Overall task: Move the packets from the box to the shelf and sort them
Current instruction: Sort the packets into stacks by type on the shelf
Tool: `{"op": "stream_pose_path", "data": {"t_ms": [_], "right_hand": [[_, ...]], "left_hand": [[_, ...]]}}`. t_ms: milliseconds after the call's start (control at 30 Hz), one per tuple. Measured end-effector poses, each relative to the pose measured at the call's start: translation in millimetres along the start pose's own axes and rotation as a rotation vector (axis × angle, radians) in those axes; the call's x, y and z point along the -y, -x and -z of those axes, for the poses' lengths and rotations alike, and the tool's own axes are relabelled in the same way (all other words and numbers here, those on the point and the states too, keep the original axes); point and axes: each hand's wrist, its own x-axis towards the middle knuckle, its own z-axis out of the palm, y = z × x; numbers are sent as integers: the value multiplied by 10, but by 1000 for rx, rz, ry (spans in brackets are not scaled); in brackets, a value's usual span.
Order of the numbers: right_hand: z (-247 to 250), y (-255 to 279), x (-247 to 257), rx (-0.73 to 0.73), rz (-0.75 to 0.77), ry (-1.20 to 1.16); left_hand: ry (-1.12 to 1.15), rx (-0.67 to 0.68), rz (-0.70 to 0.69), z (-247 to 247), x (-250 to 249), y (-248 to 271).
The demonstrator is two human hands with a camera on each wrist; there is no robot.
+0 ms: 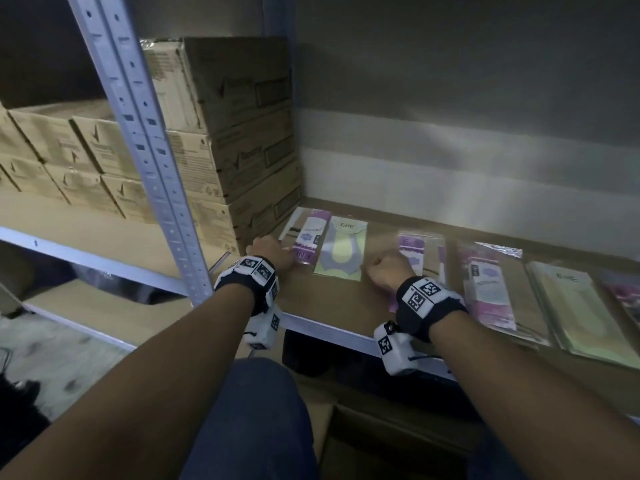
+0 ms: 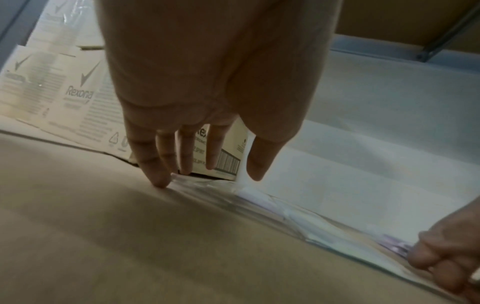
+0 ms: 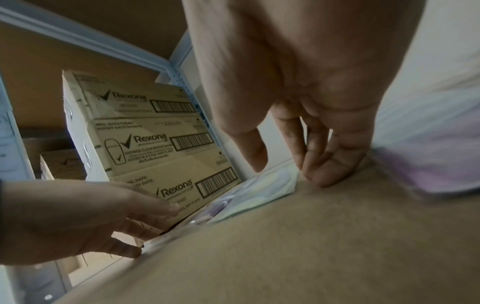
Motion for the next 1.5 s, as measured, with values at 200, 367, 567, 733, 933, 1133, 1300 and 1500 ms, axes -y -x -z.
{"op": "stream_pose_path", "data": {"t_ms": [200,367,567,733,933,1133,1300,1500], "right_hand": [[-156,-174,138,47,-43,115],[-251,-221,230,25,-27,299],[-189,-254,220,44,-158,147],[-99,-259,171,100,-275,-470],[90,-126,108,24,-273,-986],[372,100,-100,-104,-238,-1012],[731,388,-364,-200,-218,-1101],[1167,690,-751,-305,-212,-1171]], "left_hand": [[-77,-25,53,-23,59,-195],[-82,-46,60,-48,86,-276],[8,29,70,8,116,-280],[228,6,130,84,131,-273],[744,81,170,112,69,-214],[882,102,95,126,-139,112],[1014,160,61,-2,-358,326],[1110,311,-2,-250,-784,589]]}}
